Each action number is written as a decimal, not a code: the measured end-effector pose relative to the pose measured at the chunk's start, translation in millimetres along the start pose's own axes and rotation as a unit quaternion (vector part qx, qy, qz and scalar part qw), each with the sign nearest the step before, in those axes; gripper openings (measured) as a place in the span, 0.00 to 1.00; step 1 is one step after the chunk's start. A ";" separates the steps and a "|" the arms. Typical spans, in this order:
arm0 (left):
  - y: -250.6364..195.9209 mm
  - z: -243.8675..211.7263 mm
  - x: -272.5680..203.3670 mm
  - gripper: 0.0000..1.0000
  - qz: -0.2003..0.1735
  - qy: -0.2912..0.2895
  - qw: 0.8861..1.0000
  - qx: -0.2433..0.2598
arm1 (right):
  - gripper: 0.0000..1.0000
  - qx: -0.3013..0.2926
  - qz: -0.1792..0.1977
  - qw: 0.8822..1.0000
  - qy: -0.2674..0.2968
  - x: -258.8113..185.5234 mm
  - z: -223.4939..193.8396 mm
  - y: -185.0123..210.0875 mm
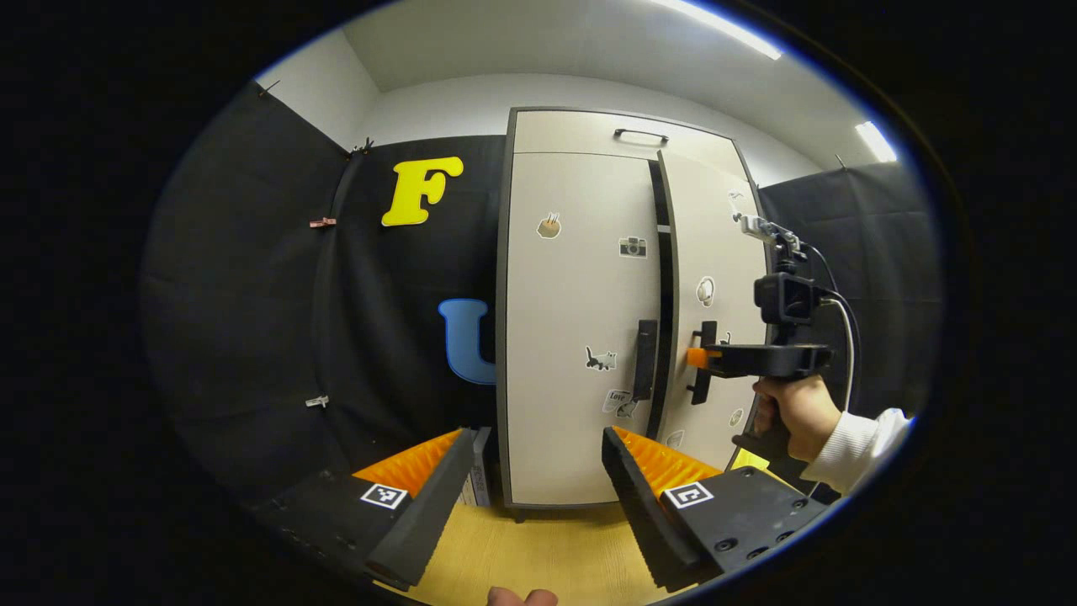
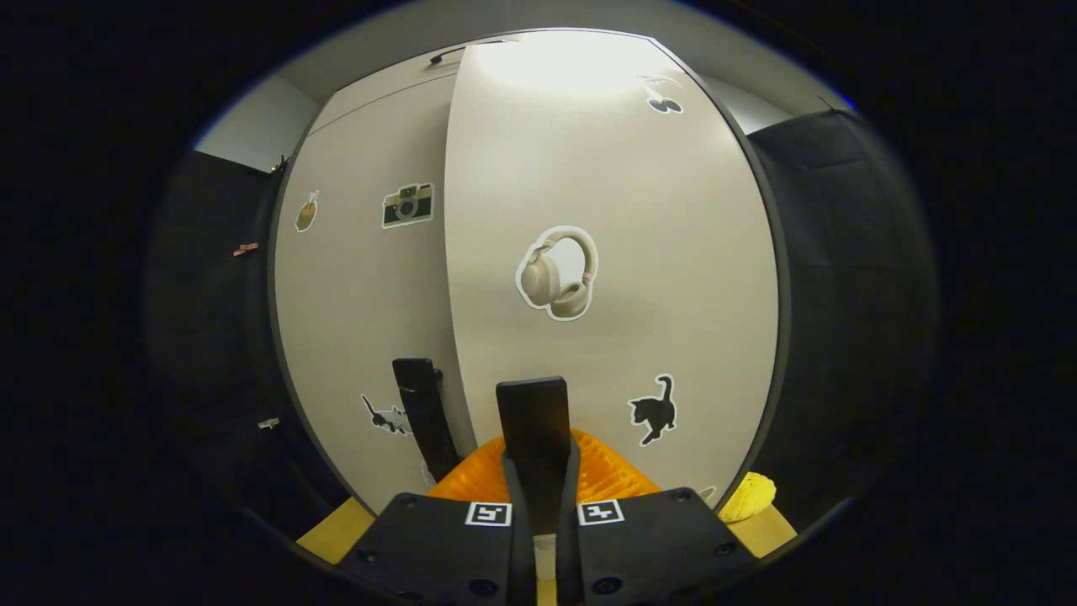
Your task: Open the right door of the double-door shoe cabinet with the right hand, and open the left door with the left hand.
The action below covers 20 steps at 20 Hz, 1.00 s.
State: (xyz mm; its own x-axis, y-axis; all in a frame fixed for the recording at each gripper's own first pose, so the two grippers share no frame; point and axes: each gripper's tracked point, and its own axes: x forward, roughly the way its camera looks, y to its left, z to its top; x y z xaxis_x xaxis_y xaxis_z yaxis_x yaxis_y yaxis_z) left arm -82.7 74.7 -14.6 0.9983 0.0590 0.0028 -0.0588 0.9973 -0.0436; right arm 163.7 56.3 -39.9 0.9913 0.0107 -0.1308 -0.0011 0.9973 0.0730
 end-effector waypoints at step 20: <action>-50.2 -5.3 7.3 0.95 0.015 0.013 1.000 -0.003 | 0.13 0.008 0.059 0.998 -0.019 -61.4 11.3 -50.4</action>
State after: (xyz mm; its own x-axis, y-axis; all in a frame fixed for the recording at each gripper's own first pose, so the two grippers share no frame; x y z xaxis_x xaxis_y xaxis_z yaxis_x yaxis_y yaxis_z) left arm -72.4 24.8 -17.7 0.9959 0.0870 -0.0243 -0.0881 0.9949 -0.0487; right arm 104.4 4.5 -24.3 0.9888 0.1243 -0.0830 -0.1156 0.9880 0.1023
